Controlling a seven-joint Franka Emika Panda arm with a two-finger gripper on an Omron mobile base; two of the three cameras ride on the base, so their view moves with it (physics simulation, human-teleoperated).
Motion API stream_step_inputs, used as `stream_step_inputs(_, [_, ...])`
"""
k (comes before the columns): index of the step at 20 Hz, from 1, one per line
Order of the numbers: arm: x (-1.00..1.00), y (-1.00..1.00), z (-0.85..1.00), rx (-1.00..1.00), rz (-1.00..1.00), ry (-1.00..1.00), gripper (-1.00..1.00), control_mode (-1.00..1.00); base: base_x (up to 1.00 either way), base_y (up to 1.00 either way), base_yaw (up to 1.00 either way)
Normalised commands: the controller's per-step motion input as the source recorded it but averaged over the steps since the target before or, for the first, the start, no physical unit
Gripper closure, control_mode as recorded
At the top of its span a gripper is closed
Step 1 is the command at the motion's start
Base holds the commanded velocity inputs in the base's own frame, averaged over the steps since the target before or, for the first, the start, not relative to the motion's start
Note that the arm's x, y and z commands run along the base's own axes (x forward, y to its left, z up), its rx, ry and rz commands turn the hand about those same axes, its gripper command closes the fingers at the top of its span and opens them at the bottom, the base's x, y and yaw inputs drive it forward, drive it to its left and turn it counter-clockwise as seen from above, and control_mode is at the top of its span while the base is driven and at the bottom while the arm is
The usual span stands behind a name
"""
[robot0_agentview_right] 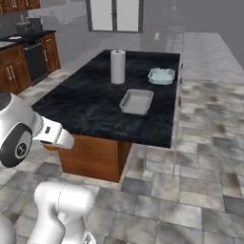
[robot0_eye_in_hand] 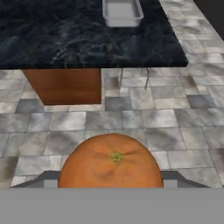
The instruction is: Place the cold items (peach and tangerine) from the fridge in one tupperware on the dining counter. Place the warm items (hot dog and kebab skewer) in the stove area in another tupperware.
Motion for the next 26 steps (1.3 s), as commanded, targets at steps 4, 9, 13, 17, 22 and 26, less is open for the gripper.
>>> stream_step_inputs(4, [0.0, 0.0, 0.0, 0.0, 0.0, 0.0, 1.0, 1.0, 0.56, -1.0, 0.03])
stream_step_inputs(9, [0.0, 0.0, 0.0, 0.0, 0.0, 0.0, 1.0, 1.0, 0.44, -1.0, 0.03])
stream_step_inputs(13, [0.0, 0.0, 0.0, 0.0, 0.0, 0.0, 1.0, 1.0, 0.4, -1.0, 0.05])
stream_step_inputs(17, [0.0, 0.0, 0.0, 0.0, 0.0, 0.0, 1.0, 1.0, 0.53, -1.0, 0.11])
stream_step_inputs(22, [0.0, 0.0, 0.0, 0.0, 0.0, 0.0, 1.0, 1.0, 0.58, -1.0, 0.21])
stream_step_inputs(26, [0.0, 0.0, 0.0, 0.0, 0.0, 0.0, 1.0, 1.0, 0.65, -0.95, 0.28])
